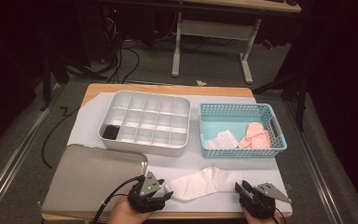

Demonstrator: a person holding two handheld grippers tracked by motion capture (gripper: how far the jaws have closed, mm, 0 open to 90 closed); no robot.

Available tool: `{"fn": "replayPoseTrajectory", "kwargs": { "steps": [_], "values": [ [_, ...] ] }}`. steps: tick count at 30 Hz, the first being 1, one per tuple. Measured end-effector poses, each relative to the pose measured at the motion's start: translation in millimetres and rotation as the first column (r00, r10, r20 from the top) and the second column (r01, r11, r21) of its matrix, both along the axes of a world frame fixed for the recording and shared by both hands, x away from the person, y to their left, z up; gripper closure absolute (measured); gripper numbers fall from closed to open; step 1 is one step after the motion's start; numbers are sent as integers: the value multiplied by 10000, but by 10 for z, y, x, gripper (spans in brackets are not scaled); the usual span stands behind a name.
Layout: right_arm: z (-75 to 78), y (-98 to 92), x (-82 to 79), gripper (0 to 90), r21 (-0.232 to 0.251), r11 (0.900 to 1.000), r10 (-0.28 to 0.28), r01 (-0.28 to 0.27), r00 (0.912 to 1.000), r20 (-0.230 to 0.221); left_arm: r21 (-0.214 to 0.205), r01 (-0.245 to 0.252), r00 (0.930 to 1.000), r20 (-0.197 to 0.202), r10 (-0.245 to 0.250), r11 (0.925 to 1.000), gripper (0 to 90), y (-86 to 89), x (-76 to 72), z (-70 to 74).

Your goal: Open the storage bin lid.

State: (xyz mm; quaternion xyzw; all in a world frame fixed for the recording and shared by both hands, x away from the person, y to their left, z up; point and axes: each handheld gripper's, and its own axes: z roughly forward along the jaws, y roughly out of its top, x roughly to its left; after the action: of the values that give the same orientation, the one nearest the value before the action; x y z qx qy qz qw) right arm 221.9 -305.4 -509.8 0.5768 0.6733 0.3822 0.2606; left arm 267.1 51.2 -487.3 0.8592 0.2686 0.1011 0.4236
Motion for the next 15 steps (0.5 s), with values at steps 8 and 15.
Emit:
{"fn": "replayPoseTrajectory", "kwargs": {
  "steps": [8,15],
  "values": [
    [-31,-38,2,650,169,9998,43,-44,10000,72,1090,-2,10000,-50,8,9940,641,-343,-4,-138],
    [-45,-51,26,634,161,9999,61,-62,9999,113,979,80,10000,32,-84,9952,811,-366,-41,-183]
  ]
}}
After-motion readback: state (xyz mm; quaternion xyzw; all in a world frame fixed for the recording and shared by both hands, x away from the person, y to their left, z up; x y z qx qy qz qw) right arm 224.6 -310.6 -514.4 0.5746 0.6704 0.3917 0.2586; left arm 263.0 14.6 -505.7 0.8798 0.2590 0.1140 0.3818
